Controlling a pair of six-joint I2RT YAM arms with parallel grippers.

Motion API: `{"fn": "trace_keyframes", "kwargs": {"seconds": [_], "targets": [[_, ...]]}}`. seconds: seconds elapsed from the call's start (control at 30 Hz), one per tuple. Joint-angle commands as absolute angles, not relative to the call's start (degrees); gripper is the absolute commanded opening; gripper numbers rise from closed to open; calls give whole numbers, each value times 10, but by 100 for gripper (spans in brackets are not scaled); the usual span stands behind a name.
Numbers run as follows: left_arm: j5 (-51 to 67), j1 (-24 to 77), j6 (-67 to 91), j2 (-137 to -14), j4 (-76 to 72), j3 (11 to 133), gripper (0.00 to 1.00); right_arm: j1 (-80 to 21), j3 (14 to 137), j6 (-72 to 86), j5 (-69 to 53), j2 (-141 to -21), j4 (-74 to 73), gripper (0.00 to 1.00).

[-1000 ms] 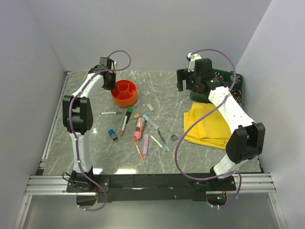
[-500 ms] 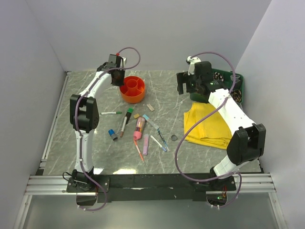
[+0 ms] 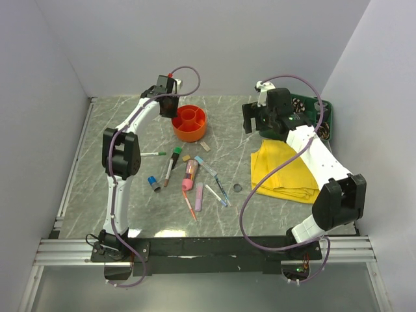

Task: Sort the stationery into containers
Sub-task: Move the storage box to the center of the board, then pick up the pen from the center of the board.

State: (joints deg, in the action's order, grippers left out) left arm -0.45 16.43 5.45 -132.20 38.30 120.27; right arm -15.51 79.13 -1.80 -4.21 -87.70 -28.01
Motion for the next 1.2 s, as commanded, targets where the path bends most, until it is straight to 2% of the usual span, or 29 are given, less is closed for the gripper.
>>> {"fn": "trace_keyframes", "kwargs": {"seconds": [0.0,0.03,0.07,0.13,0.17,0.27,0.37,0.43,0.53,0.57,0.67,1.17], "targets": [[2,167,68,-1324,358,1234,19,-159,789,-33,-60,-848,-279,100],[2,166,66,-1321,358,1234,23,-158,789,-34,-62,-849,-279,100],[2,166,66,-1319,360,1234,33,-159,789,-37,-68,-850,-283,100],[2,167,62,-1305,363,1234,47,-158,793,-40,-73,-852,-287,100],[2,166,61,-1299,369,1234,58,-158,795,-44,-77,-853,-290,100],[-11,163,54,-1246,382,1206,70,-159,802,-45,-91,-856,-296,100],[-10,155,51,-1160,378,1154,78,-162,802,-44,-95,-857,-296,100],[4,152,42,-1103,371,1080,77,-163,801,-41,-97,-858,-294,100],[18,155,24,-1064,359,978,68,-169,802,-38,-98,-860,-292,100],[19,156,24,-1061,359,945,62,-170,802,-38,-98,-862,-292,100],[35,159,25,-1064,370,916,58,-175,805,-38,-97,-864,-289,100],[2,224,-29,-1083,283,828,59,-180,741,-45,-84,-817,-280,100]]}}
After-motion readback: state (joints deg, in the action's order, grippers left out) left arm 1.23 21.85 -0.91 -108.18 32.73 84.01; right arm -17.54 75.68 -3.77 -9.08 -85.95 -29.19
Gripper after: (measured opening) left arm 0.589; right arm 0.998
